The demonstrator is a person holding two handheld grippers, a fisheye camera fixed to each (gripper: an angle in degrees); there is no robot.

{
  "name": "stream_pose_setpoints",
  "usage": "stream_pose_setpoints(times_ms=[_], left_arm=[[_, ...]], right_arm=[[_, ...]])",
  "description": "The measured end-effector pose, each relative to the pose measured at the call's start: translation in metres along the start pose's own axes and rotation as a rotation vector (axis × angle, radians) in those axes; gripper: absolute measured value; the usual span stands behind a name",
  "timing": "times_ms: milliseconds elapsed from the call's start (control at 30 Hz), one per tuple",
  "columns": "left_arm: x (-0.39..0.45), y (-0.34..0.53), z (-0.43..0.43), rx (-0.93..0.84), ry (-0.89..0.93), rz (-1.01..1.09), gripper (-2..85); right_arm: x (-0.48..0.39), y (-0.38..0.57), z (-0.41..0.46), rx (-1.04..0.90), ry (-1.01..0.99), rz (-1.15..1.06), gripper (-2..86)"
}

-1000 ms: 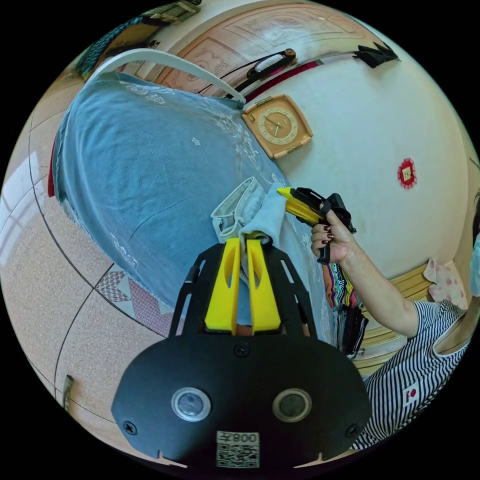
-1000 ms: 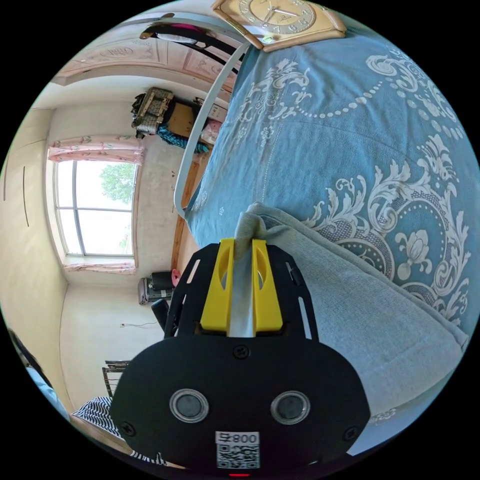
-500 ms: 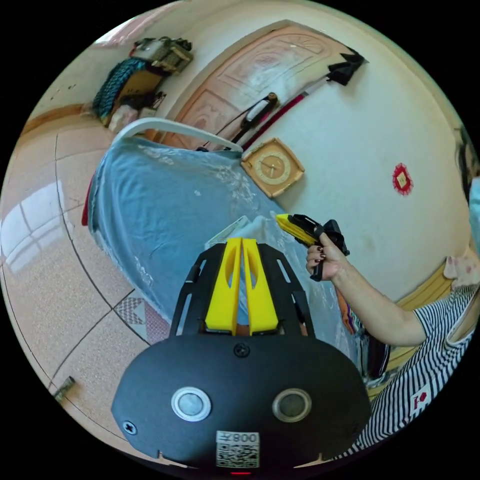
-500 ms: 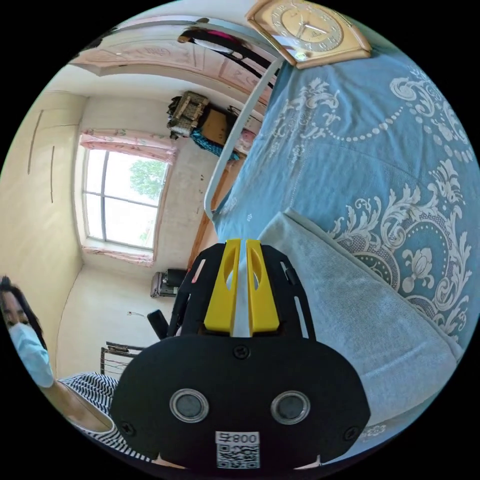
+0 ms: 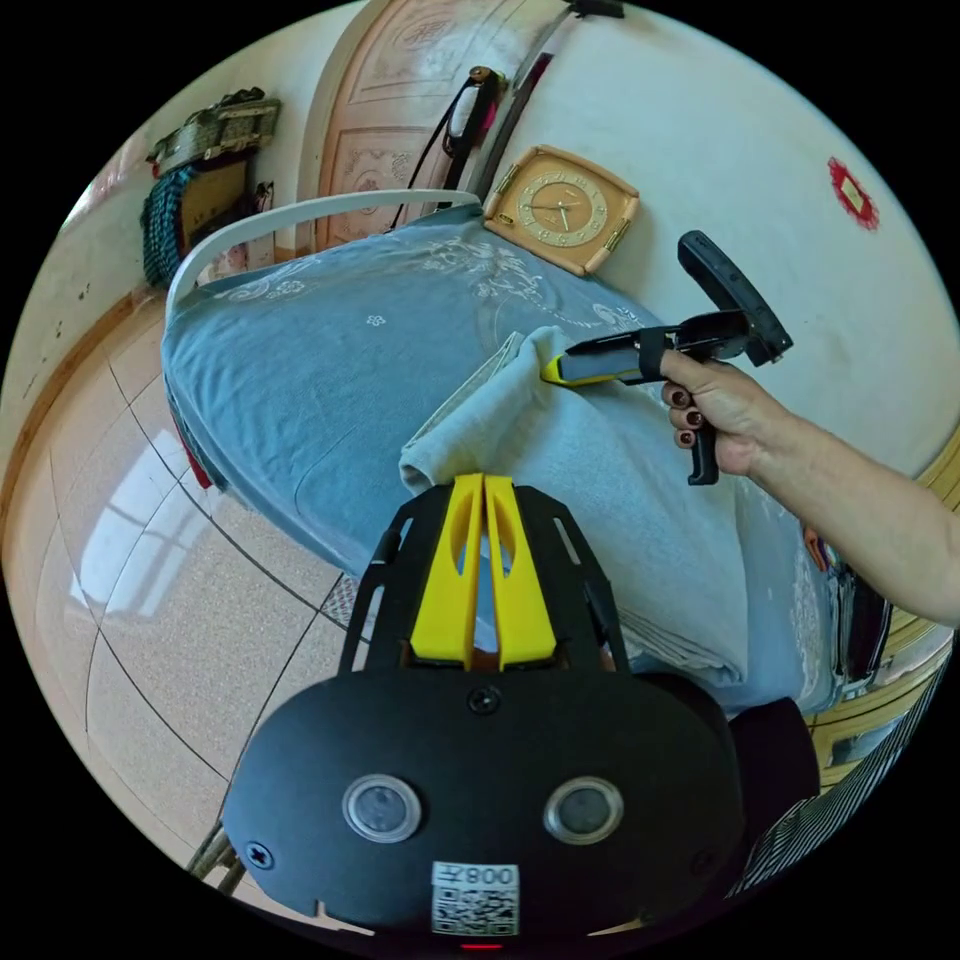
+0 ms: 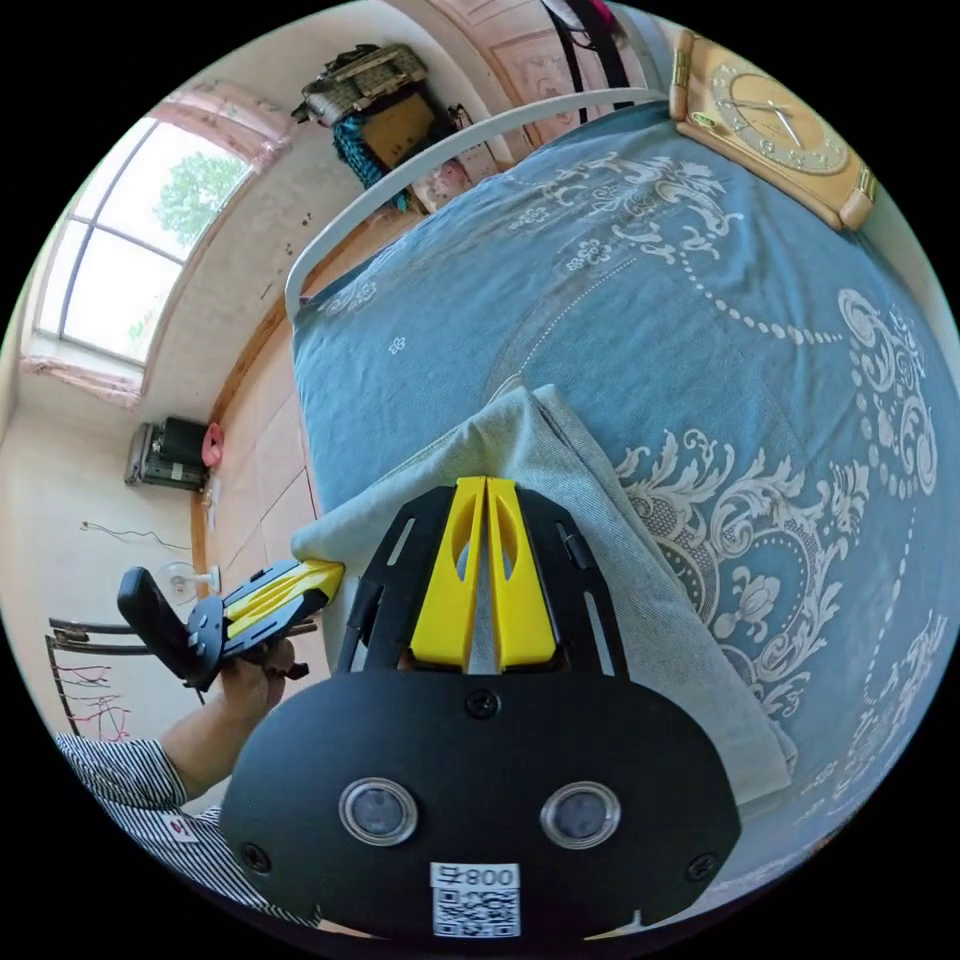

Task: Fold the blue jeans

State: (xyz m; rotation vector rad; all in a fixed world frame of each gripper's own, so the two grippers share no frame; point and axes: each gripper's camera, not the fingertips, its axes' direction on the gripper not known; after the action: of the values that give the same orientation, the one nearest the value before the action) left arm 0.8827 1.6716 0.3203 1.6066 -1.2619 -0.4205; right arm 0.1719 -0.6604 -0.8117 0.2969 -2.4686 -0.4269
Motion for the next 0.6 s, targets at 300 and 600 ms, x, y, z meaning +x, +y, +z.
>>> stream_pose_setpoints(times_ms=[300, 600], left_arm=[[0.044, -0.015, -0.032, -0.009, 0.023, -0.059, 0.1], [0.112, -0.036, -0.079, -0.001, -0.097, 0.008, 0.1]], right_arm=[[-0.026, 0.001, 0.004, 0.005, 0.078, -0.067, -0.3], [-0.015, 0.004, -0.017, 0.08, 0.021, -0.015, 0.0]])
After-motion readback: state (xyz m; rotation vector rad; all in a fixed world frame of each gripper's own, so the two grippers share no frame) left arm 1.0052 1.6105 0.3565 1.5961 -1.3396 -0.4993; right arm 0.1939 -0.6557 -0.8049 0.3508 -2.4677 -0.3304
